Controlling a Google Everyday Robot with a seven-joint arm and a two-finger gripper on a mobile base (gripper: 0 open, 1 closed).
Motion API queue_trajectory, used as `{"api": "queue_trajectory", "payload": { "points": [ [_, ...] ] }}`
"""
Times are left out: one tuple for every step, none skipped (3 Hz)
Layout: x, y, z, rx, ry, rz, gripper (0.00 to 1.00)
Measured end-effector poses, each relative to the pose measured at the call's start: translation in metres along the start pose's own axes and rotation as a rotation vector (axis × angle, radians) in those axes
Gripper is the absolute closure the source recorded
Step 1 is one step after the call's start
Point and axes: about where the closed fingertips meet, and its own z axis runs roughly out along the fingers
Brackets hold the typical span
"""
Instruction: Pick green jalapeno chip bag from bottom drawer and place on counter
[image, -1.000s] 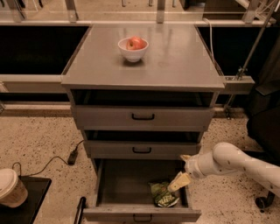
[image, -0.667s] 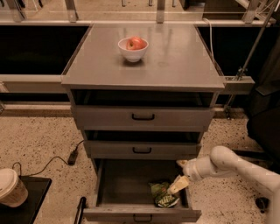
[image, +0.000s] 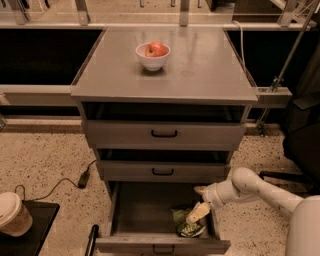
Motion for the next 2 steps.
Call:
{"api": "queue_trajectory", "payload": {
  "points": [
    [0.0,-0.001,0.013,0.051,-0.003,-0.001,0.0],
    [-0.002,0.018,0.068,0.085,-0.069,0.024,0.0]
  ]
}}
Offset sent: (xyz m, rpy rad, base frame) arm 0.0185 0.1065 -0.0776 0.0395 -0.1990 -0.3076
